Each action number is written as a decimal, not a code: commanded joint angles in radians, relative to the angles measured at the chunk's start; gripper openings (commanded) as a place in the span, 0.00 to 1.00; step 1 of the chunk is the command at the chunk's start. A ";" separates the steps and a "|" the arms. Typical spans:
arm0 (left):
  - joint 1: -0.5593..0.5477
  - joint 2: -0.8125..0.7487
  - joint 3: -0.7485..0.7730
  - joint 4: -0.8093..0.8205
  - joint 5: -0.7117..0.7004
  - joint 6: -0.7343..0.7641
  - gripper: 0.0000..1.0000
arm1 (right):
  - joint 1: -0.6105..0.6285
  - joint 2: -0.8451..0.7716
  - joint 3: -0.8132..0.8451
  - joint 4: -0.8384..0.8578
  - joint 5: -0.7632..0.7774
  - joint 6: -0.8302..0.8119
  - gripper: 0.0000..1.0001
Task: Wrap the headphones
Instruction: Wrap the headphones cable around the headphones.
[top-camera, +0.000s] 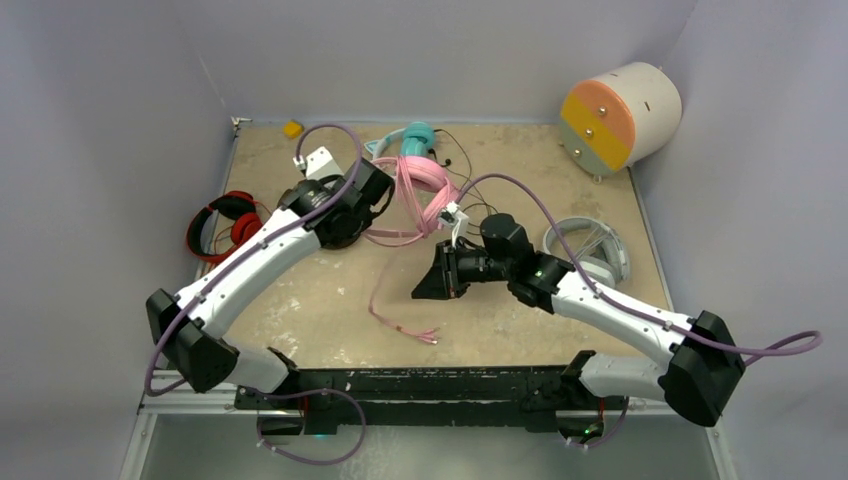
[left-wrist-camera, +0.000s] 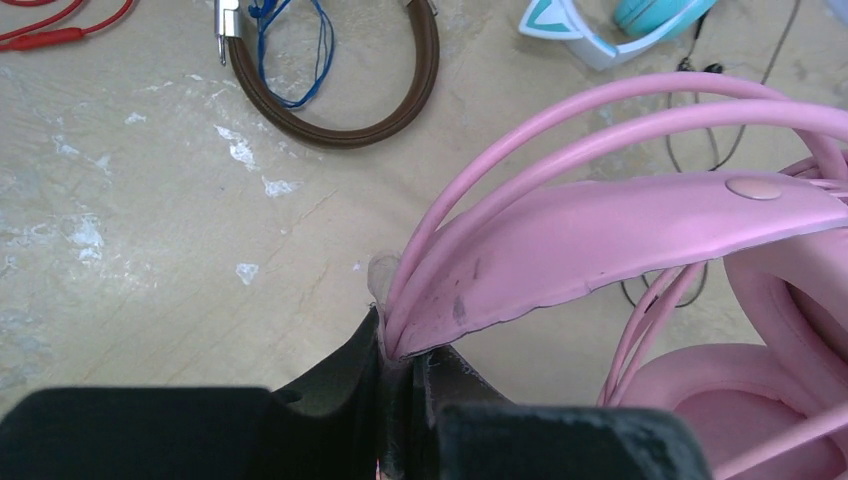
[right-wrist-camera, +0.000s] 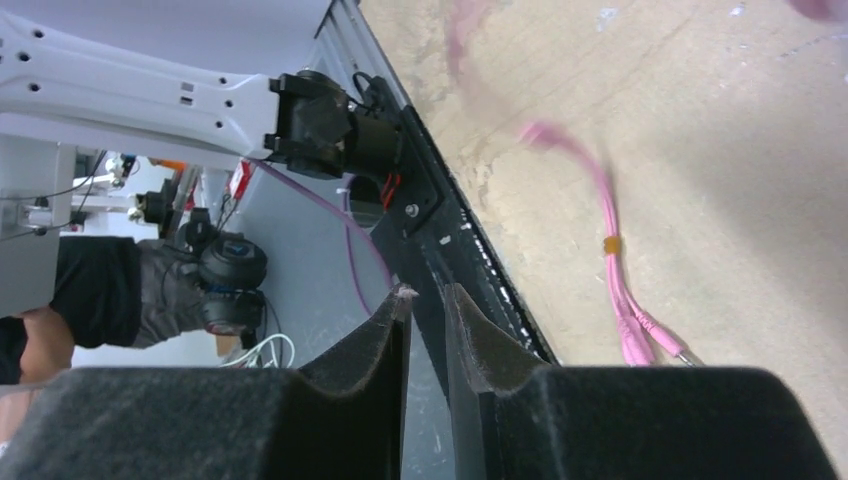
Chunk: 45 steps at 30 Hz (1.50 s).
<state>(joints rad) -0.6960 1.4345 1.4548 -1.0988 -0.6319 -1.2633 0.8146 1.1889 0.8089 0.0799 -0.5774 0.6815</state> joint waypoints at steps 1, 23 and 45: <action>0.001 -0.094 0.019 0.082 0.001 -0.040 0.00 | 0.004 -0.037 -0.047 0.061 0.086 -0.029 0.22; 0.002 -0.217 0.126 0.001 0.081 0.044 0.00 | 0.056 -0.136 -0.285 0.333 0.315 -0.165 0.66; 0.003 -0.209 0.184 -0.001 0.124 0.097 0.00 | 0.146 0.027 -0.329 0.618 0.396 -0.444 0.99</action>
<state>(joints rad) -0.6949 1.2541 1.5803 -1.1980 -0.5262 -1.1538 0.9451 1.1572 0.4904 0.5575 -0.1822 0.2958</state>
